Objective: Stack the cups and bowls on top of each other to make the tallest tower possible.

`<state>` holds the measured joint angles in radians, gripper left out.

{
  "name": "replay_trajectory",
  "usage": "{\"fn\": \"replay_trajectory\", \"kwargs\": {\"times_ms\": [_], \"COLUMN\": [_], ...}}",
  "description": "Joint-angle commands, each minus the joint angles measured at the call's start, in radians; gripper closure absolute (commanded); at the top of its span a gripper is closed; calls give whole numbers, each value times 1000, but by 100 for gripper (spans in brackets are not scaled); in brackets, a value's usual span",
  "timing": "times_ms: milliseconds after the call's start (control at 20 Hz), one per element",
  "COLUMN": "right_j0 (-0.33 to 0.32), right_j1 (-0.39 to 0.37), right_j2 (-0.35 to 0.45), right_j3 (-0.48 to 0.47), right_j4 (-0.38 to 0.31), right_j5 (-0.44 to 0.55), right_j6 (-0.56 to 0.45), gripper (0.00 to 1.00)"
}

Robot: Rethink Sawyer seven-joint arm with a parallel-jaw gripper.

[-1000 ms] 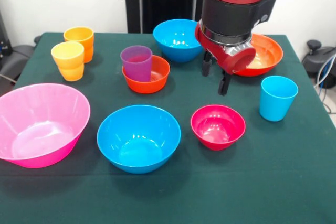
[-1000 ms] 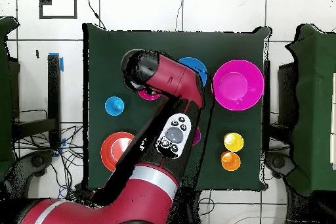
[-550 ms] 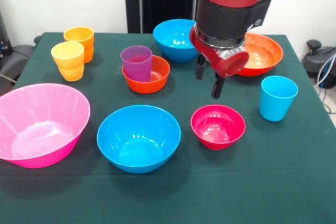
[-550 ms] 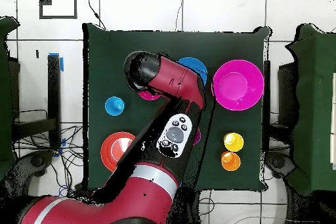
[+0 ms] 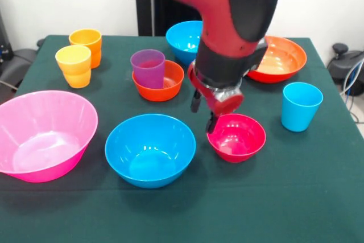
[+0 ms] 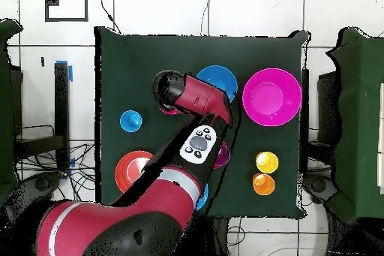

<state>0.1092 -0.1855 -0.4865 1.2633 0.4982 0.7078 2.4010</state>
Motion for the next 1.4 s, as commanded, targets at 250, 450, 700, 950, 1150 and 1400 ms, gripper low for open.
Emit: {"fn": "replay_trajectory", "kwargs": {"times_ms": [250, 450, 700, 950, 1150, 1400], "right_j0": [31, 40, 42, 59, 70, 76], "right_j1": [143, 136, 139, -78, -221, -282], "right_j2": [81, 82, 88, 42, -28, -82], "right_j3": [-45, -40, -45, 85, 112, 84], "right_j4": [58, 73, 87, 30, -24, -78], "right_j5": [-93, -80, -79, 59, 178, 168], "right_j6": [288, 293, 291, 198, 139, 95], "gripper": [0, 0, 0, 0, 0, 0]}}
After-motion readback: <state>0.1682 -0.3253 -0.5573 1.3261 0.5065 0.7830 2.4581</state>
